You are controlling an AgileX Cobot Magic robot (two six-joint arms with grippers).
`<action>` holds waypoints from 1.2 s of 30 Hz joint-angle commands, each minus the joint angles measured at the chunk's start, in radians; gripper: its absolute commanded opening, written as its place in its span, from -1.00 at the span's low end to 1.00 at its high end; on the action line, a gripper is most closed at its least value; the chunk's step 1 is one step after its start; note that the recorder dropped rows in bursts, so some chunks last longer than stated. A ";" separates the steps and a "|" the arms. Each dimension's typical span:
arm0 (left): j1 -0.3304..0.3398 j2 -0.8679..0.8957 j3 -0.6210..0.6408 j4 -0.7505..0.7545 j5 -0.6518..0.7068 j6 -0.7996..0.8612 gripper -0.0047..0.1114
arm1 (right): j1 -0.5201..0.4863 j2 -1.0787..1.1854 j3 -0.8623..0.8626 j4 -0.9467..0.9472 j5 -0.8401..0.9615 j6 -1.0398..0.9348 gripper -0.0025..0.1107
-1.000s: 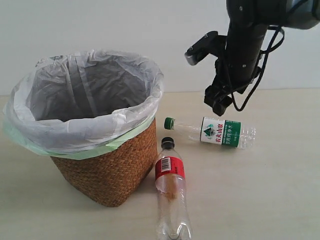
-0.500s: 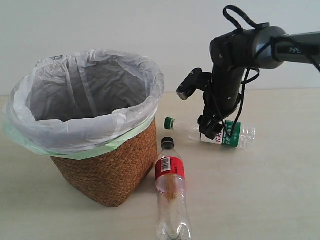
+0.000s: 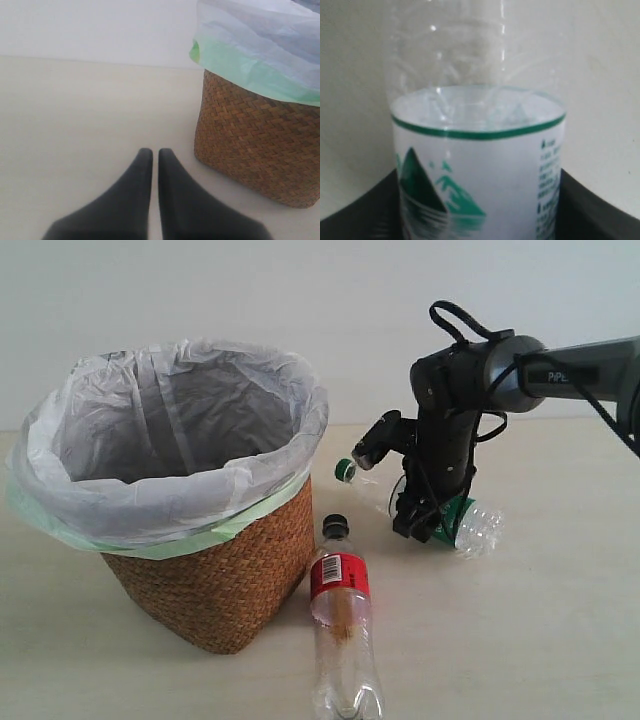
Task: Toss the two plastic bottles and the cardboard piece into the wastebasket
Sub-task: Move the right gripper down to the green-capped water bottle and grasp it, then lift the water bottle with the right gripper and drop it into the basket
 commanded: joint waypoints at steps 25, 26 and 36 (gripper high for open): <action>0.001 -0.003 0.004 0.003 -0.001 -0.008 -0.85 | -0.092 -0.556 0.319 0.043 0.140 0.560 -0.93; 0.001 -0.003 0.004 0.003 -0.001 -0.008 -0.85 | -0.100 -0.569 0.346 0.030 0.142 0.572 -0.93; 0.001 -0.003 0.004 0.003 -0.001 -0.008 -0.85 | -0.327 -0.711 0.536 -0.105 0.167 0.627 -0.93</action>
